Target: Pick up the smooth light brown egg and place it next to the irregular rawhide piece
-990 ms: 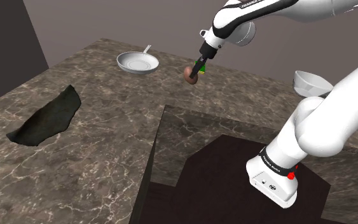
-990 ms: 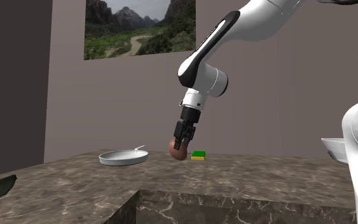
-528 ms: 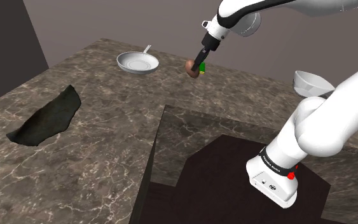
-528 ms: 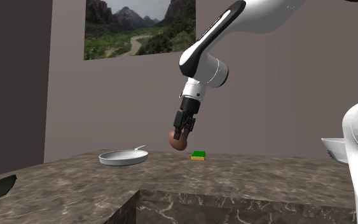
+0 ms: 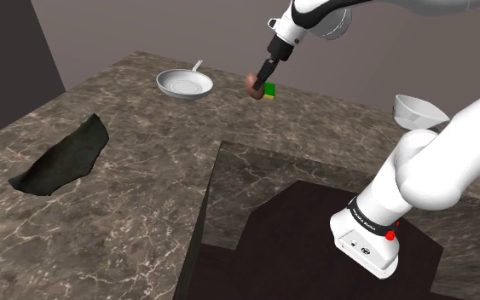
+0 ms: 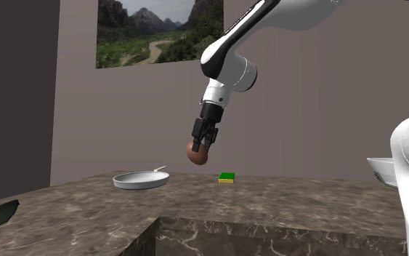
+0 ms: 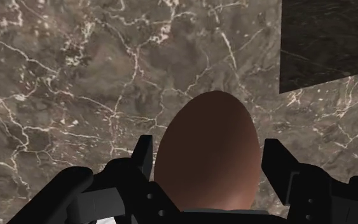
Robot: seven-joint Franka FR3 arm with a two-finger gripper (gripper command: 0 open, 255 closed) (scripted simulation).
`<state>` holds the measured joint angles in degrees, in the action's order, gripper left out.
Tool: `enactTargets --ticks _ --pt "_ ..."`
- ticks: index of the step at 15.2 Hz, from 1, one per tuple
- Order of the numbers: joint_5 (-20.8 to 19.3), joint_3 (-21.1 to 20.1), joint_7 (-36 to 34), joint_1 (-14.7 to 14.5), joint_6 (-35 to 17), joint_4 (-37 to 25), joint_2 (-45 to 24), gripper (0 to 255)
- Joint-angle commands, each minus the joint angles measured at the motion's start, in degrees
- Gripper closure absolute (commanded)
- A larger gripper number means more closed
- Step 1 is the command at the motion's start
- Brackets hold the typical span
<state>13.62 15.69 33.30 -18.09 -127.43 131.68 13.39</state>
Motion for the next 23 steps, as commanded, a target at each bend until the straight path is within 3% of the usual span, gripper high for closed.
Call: enactTargets --ticks 1,11,23 --pt "0.01 -2.0 -3.1 -1.17 -0.8 0.22 0.11 255" --pt "-0.06 -11.06 -17.38 -6.9 -4.51 -3.04 -4.02 255" --pt "-3.65 -19.07 -33.54 -13.08 -6.76 -14.01 -14.7 255"
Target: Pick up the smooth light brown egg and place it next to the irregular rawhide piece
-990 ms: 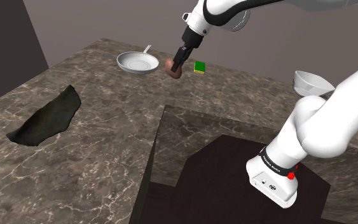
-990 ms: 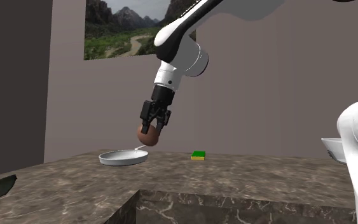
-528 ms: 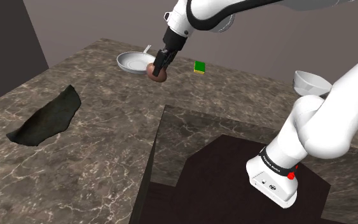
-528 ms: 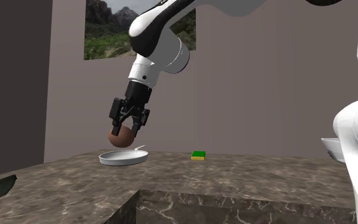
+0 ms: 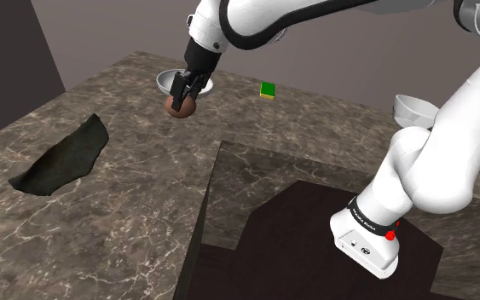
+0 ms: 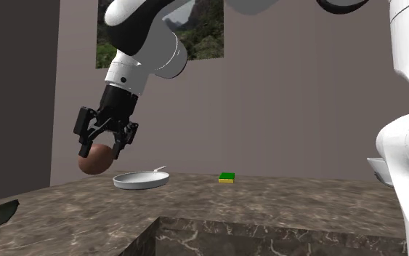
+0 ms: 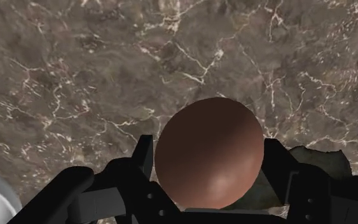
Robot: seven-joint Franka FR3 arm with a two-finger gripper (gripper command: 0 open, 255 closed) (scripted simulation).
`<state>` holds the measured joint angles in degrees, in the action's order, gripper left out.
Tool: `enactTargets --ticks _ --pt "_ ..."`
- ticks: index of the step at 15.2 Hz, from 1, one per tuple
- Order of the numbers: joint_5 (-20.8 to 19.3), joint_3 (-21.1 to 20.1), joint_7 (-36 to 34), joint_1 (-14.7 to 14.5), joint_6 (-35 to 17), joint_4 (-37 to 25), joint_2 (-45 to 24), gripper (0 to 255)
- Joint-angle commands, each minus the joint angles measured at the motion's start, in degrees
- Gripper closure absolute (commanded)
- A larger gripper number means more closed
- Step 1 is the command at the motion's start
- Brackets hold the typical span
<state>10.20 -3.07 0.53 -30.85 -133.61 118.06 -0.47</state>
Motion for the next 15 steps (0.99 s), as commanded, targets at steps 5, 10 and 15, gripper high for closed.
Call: enactTargets --ticks 5,10,15 --pt "0.27 -0.39 -0.1 -0.4 -4.22 1.78 -2.33 255" --pt "0.83 -0.5 0.64 -0.46 -7.83 3.65 -4.11 255" --pt "1.48 -0.65 1.46 -0.5 -11.4 5.2 -6.16 255"
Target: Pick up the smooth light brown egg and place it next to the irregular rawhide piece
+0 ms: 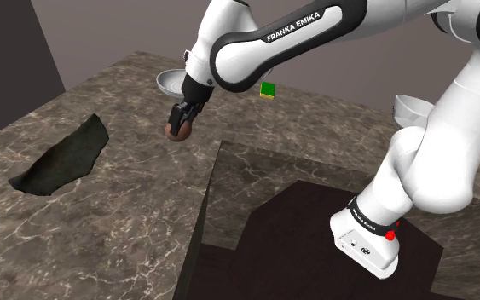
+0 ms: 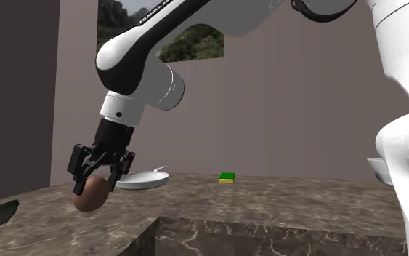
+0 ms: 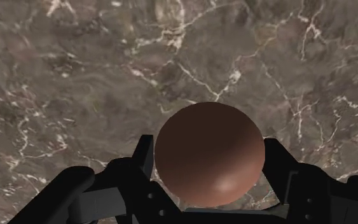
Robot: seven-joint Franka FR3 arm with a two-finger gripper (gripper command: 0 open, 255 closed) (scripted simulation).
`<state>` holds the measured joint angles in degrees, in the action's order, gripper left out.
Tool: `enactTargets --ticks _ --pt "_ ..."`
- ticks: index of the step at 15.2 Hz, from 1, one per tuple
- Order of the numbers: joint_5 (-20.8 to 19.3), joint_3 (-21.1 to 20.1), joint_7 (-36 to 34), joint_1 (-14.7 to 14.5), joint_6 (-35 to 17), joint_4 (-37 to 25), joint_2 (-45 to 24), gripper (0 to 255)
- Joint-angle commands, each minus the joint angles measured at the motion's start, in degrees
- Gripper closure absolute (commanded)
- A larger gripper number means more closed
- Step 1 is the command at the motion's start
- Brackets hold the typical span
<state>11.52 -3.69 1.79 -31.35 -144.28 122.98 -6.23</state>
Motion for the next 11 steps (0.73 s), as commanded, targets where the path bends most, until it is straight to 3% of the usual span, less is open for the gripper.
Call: enactTargets --ticks 1,11 --pt "0.29 -0.06 0.37 0.0 -1.44 0.55 -0.85 255" --pt "1.41 -0.4 1.72 0.04 -6.48 2.14 -4.34 255"
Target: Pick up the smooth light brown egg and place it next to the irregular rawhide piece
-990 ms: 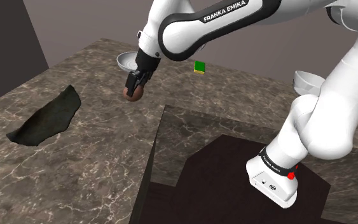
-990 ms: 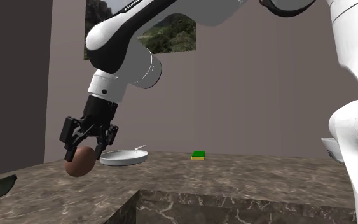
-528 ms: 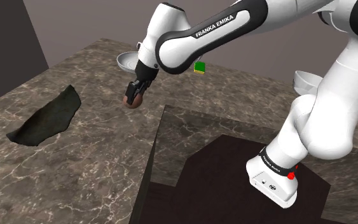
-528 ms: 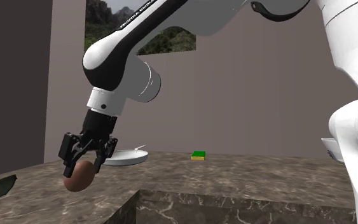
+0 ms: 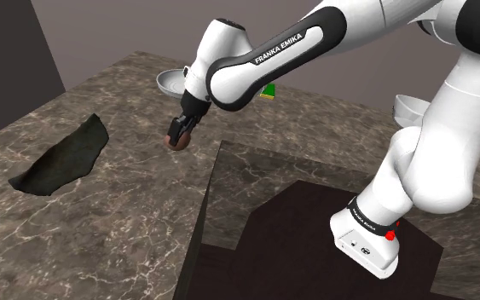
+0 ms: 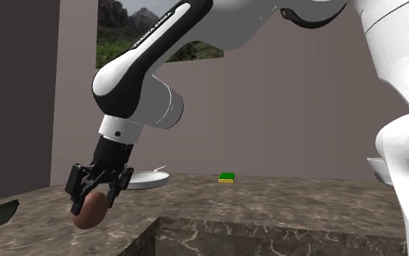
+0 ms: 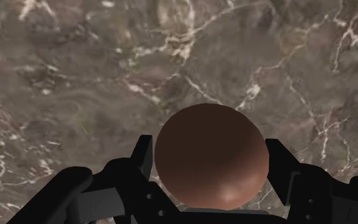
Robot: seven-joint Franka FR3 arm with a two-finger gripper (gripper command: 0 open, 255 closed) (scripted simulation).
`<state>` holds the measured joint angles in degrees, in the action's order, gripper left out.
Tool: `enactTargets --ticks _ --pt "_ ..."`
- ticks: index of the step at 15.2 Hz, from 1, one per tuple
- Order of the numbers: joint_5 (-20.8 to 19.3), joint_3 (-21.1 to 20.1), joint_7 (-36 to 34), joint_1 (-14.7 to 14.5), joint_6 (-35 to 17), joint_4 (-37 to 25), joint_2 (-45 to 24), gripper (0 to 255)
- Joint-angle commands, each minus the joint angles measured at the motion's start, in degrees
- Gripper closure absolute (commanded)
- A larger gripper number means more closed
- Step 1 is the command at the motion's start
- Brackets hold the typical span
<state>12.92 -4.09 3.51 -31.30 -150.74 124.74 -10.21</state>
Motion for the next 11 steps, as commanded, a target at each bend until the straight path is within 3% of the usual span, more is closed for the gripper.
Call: enactTargets --ticks 1,5,6,11 --pt "0.01 -0.01 -0.01 -0.01 -0.01 0.38 -0.36 255" --pt "0.01 -0.01 -0.01 -0.01 -0.01 0.38 -0.36 255" --pt "-0.03 0.02 -0.01 0.01 0.17 0.21 -0.35 0" --pt "0.01 -0.01 -0.01 -0.01 -0.01 0.39 -0.36 0"
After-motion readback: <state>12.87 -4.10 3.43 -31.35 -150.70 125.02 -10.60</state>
